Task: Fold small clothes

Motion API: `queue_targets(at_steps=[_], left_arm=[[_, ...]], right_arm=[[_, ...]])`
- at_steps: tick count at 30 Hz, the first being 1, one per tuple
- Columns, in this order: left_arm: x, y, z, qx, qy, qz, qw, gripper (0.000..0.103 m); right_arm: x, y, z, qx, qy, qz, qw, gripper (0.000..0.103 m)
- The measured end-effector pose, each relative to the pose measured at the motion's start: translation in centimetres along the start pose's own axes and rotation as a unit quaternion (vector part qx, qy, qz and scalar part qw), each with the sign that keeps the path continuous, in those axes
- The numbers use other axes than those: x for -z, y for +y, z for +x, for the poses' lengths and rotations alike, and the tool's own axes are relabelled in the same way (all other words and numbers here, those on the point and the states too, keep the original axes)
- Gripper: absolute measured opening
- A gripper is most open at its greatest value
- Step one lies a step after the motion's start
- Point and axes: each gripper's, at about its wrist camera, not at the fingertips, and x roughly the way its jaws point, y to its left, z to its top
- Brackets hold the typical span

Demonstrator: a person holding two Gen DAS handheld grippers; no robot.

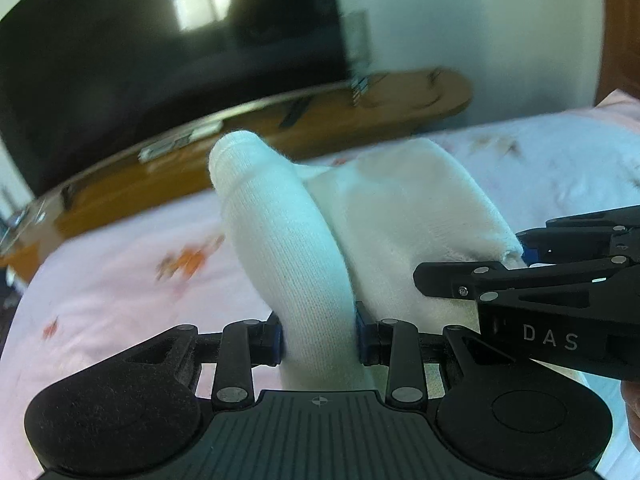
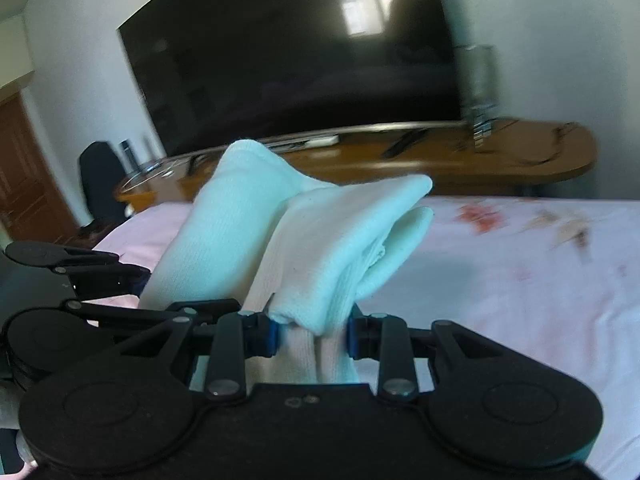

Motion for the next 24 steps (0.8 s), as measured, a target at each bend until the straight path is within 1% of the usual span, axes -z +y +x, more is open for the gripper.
queue_targets(at_steps=[2, 3, 4, 5, 6, 7, 8, 9, 10, 11, 13, 14, 15, 16, 18, 19, 20, 22, 23, 24], left_arm=[[1.9, 1.3, 0.9, 0.001, 0.022, -0.014, 0.9997, 0.034], [2.9, 2.1, 1.7, 0.007, 0.035, -0.023, 0.9991, 0.034], [4.3, 2.9, 2.7, 0.018, 0.052, -0.031, 0.9980, 0.038], [5.5, 3.4, 3.6, 0.024, 0.063, -0.037, 0.9971, 0.047], [7.0, 4.1, 3.8, 0.022, 0.040, -0.058, 0.9973, 0.077], [8.0, 4.9, 4.0, 0.003, 0.029, -0.080, 0.9963, 0.098], [8.5, 5.7, 4.2, 0.008, 0.023, -0.096, 0.9951, 0.098], [9.1, 6.8, 4.3, 0.031, 0.010, -0.119, 0.9923, 0.098], [9.5, 7.4, 4.4, 0.039, 0.005, -0.134, 0.9902, 0.098], [9.7, 7.8, 4.5, 0.043, 0.000, -0.141, 0.9890, 0.098], [9.8, 8.2, 4.5, 0.039, -0.016, -0.140, 0.9893, 0.098], [9.9, 8.2, 4.6, 0.039, -0.018, -0.142, 0.9890, 0.098], [10.1, 8.5, 4.9, 0.047, -0.018, -0.151, 0.9872, 0.098], [10.6, 9.0, 5.4, 0.056, -0.015, -0.167, 0.9843, 0.099], [11.4, 9.7, 5.6, 0.077, -0.012, -0.207, 0.9752, 0.100], [11.4, 9.9, 5.6, 0.082, -0.020, -0.215, 0.9730, 0.100], [11.2, 10.1, 5.2, 0.081, -0.038, -0.216, 0.9724, 0.099], [10.4, 10.9, 5.0, 0.078, -0.070, -0.226, 0.9685, 0.099], [9.9, 11.5, 5.4, 0.075, -0.074, -0.239, 0.9652, 0.099], [9.3, 12.1, 6.0, 0.075, -0.071, -0.253, 0.9618, 0.099]], right_arm=[[1.0, 2.0, 1.5, -0.004, 0.018, -0.004, 1.000, 0.030], [1.6, 2.9, 2.7, 0.001, 0.035, -0.009, 0.999, 0.030], [2.3, 3.4, 3.3, 0.006, 0.047, -0.013, 0.999, 0.030], [3.4, 3.6, 4.4, 0.008, 0.063, -0.017, 0.998, 0.030], [4.4, 3.5, 5.6, 0.014, 0.077, -0.020, 0.997, 0.030], [5.6, 2.7, 6.6, 0.019, 0.088, -0.007, 0.996, 0.032], [6.1, 1.4, 6.6, -0.002, 0.073, 0.026, 0.997, 0.034], [6.3, 0.1, 6.5, -0.023, 0.072, 0.052, 0.996, 0.034], [6.3, -1.2, 6.5, -0.041, 0.075, 0.079, 0.993, 0.034], [6.2, -1.9, 6.6, -0.051, 0.076, 0.089, 0.992, 0.034], [6.0, -2.6, 6.8, -0.067, 0.077, 0.092, 0.991, 0.034], [5.9, -3.0, 6.8, -0.072, 0.077, 0.091, 0.990, 0.034], [5.9, -3.3, 6.8, -0.077, 0.076, 0.092, 0.990, 0.034], [6.0, -3.7, 6.9, -0.084, 0.078, 0.097, 0.989, 0.034], [6.1, -4.3, 6.9, -0.102, 0.083, 0.111, 0.985, 0.035], [6.2, -3.9, 6.8, -0.108, 0.088, 0.114, 0.984, 0.036], [5.8, -3.9, 6.5, -0.113, 0.089, 0.116, 0.983, 0.037], [5.1, -3.7, 5.0, -0.105, 0.053, 0.104, 0.988, 0.039], [4.6, -3.9, 4.8, -0.102, 0.040, 0.104, 0.988, 0.039], [4.1, -4.2, 5.0, -0.101, 0.037, 0.112, 0.988, 0.039]])
